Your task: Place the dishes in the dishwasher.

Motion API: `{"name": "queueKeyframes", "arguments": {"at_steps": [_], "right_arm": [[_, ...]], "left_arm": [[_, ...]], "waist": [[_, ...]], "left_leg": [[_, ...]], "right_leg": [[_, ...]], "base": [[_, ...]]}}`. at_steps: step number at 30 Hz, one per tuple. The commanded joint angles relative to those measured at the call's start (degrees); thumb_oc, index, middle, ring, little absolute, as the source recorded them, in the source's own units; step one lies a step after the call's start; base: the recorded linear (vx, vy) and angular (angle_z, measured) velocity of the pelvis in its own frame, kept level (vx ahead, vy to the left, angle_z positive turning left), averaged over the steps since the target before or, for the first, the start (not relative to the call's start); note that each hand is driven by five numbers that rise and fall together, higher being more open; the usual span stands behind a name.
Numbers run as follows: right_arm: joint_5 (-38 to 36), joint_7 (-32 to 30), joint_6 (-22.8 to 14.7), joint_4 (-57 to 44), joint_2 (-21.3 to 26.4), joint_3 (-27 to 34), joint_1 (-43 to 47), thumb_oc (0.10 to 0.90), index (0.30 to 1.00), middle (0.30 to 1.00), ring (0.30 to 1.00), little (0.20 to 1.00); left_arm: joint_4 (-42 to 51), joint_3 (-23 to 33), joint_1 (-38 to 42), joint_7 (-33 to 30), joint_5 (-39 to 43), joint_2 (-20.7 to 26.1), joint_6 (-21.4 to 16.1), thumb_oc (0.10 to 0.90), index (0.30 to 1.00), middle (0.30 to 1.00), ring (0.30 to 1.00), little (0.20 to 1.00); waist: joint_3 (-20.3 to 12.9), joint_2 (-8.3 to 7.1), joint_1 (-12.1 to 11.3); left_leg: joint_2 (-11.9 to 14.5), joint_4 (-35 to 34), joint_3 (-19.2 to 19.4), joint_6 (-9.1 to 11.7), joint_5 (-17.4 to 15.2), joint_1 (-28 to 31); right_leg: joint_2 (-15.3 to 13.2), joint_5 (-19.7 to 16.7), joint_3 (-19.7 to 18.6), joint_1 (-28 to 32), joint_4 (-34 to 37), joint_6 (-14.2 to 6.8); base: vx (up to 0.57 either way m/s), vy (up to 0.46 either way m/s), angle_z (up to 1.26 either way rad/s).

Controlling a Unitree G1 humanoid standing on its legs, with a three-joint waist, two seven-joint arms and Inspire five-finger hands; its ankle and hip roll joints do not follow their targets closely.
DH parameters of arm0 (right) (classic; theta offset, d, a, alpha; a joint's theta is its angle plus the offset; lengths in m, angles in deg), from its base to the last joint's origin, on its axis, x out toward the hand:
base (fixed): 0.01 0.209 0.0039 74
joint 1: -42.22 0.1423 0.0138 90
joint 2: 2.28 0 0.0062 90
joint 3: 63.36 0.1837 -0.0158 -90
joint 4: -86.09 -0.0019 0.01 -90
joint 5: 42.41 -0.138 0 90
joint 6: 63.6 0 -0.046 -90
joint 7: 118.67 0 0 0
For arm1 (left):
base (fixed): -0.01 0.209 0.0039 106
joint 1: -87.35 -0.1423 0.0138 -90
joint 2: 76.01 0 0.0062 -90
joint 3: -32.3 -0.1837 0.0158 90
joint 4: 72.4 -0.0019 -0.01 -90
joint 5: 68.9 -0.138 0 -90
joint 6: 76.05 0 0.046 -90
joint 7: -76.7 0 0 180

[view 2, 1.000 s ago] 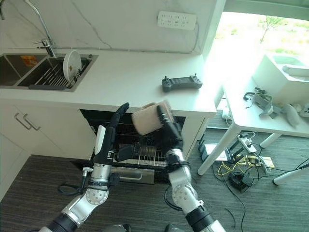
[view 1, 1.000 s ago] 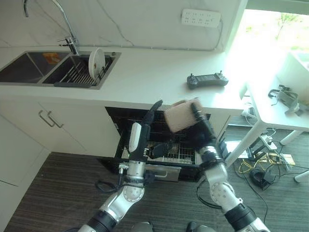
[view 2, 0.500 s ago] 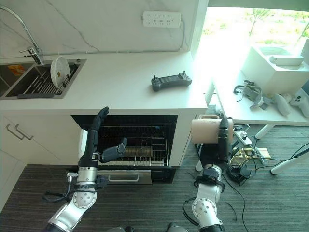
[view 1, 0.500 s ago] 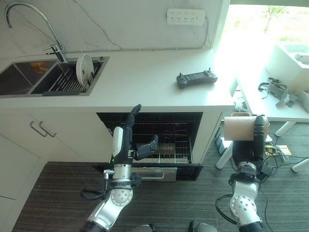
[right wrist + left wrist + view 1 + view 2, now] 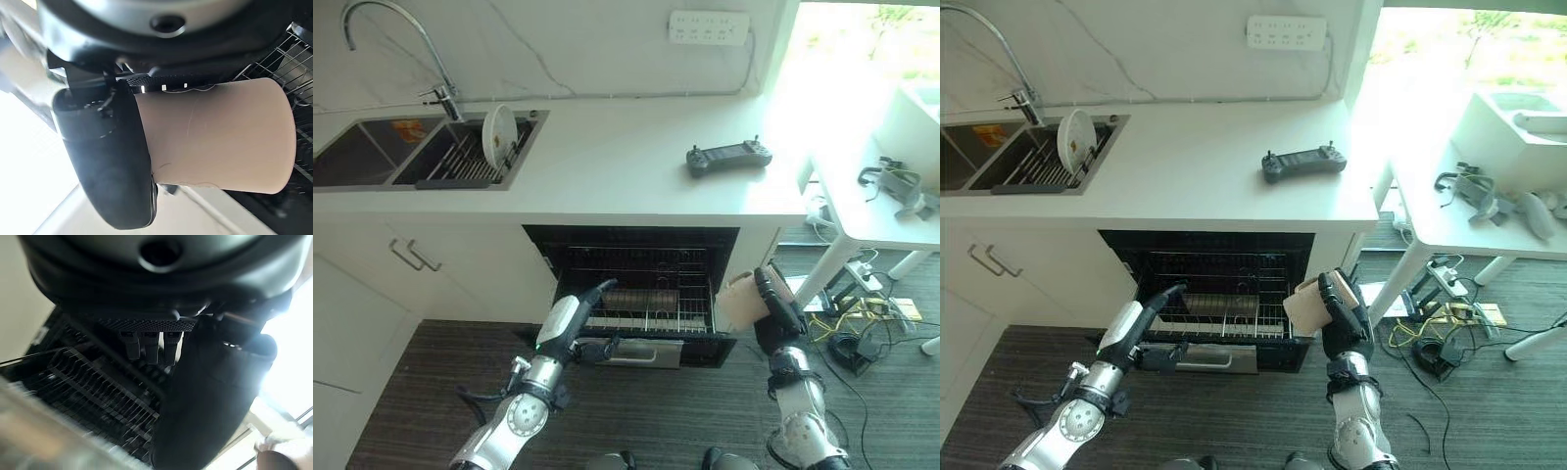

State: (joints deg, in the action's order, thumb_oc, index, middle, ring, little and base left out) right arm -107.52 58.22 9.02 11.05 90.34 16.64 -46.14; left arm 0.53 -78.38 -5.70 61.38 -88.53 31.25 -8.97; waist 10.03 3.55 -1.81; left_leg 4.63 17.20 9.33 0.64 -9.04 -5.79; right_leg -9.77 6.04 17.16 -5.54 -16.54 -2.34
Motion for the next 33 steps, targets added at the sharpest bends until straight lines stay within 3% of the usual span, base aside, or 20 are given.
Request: {"name": "queueKeyframes", "arguments": {"at_steps": [1,7,16,23,33], "right_arm": [[4.18,2.14,-2.50,-0.99,3.33,2.30,10.78,0.400,0.300,0.300,0.300,0.300],[7.83,1.56,1.42,6.08,7.97,2.68,24.82,0.400,0.300,0.300,0.300,0.300],[18.68,0.24,8.26,13.02,11.99,0.66,37.56,0.400,0.300,0.300,0.300,0.300],[25.56,0.42,11.25,20.29,13.79,-3.56,48.45,0.400,0.300,0.300,0.300,0.300],[31.63,-2.74,12.00,25.83,12.32,-6.72,56.50,0.400,0.300,0.300,0.300,0.300]], "left_arm": [[3.83,-0.75,6.63,-5.40,-4.01,3.25,-6.06,0.800,0.900,0.900,0.900,0.900],[-2.15,-3.61,13.84,-19.10,-9.26,5.21,-3.52,0.800,0.900,0.900,0.900,0.900],[-7.72,-5.49,18.53,-26.77,-16.59,5.37,-3.45,0.800,0.900,0.900,0.900,0.900],[-9.72,-8.44,23.88,-29.70,-18.29,7.40,-3.74,0.800,0.900,0.900,0.900,0.900],[-6.29,-10.57,27.48,-26.44,-17.22,10.45,-3.62,0.800,0.900,0.900,0.900,0.900]], "waist": [[0.71,0.14,-1.17],[4.94,1.39,-1.82],[9.87,3.09,-2.44],[14.12,4.54,-3.30],[17.15,6.05,-5.11]], "left_leg": [[1.89,-0.01,-0.13,1.30,-4.09,-1.80],[0.45,-0.01,-1.95,0.92,-2.48,-6.23],[-0.26,-0.01,-1.97,0.58,-1.07,-8.88],[-0.86,-0.01,-2.40,0.53,0.30,-11.94],[-1.53,-0.01,-2.71,0.26,1.33,-14.12]], "right_leg": [[-2.95,7.91,-0.55,1.93,-0.64,-3.72],[-3.28,6.39,-1.21,-1.72,-0.64,-3.50],[-4.38,4.53,-1.59,-4.14,-0.64,-3.55],[-4.63,2.93,-2.02,-7.00,-0.64,-3.60],[-5.26,1.70,-1.26,-8.45,-0.64,-3.92]], "base": [[-0.13,0.090,0.08],[-0.12,0.090,0.09],[-0.04,0.093,0.03],[-0.07,0.063,0.00],[-0.02,0.016,0.01]]}}
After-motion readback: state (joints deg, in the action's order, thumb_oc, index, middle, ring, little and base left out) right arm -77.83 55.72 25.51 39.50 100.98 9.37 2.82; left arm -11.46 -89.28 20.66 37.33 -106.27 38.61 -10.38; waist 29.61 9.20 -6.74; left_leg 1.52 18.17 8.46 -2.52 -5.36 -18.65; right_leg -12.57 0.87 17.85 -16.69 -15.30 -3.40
